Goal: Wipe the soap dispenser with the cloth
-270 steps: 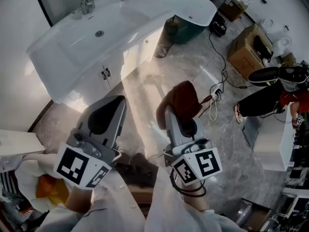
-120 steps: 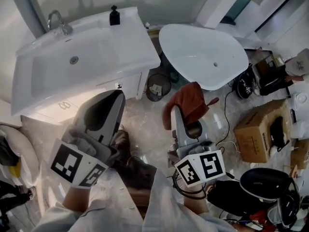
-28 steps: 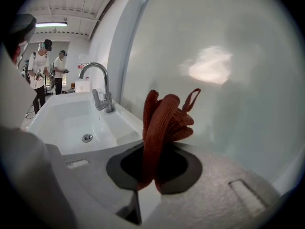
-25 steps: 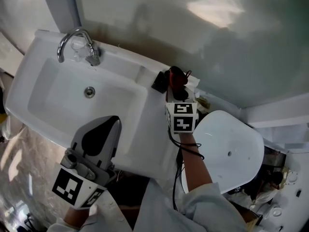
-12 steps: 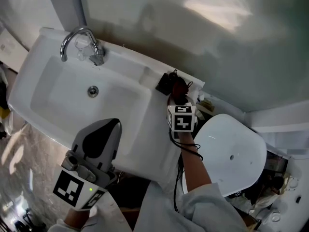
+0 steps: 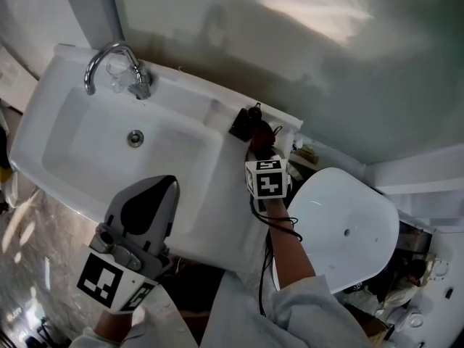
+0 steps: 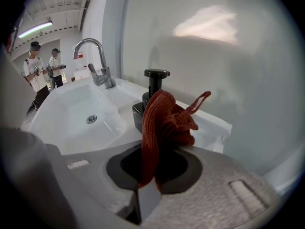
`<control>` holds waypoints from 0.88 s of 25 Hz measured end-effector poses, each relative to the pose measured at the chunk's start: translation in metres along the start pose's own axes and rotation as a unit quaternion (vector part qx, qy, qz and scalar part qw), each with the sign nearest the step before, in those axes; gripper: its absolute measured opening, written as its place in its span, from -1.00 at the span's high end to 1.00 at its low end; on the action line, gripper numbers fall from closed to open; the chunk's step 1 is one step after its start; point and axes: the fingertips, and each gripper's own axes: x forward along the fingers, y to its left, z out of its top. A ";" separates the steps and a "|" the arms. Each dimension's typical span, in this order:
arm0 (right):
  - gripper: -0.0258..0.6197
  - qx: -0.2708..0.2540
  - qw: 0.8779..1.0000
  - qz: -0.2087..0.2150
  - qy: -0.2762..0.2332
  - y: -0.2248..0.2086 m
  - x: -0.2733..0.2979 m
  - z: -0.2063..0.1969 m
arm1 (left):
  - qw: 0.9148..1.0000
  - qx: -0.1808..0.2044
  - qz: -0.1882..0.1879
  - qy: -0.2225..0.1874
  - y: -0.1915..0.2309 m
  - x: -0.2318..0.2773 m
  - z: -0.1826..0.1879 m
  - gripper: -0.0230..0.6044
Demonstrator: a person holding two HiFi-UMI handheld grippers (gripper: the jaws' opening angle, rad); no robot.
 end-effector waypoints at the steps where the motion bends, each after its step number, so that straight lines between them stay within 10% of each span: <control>1: 0.75 0.000 1.000 0.006 0.000 0.002 -0.002 -0.001 | 1.000 0.000 -0.003 0.001 -0.001 0.001 0.000 0.92; 22: 0.75 -0.056 0.994 -0.012 -0.097 -0.015 -0.073 0.094 | 1.000 -0.007 -0.018 -0.013 -0.004 -0.001 0.010 0.92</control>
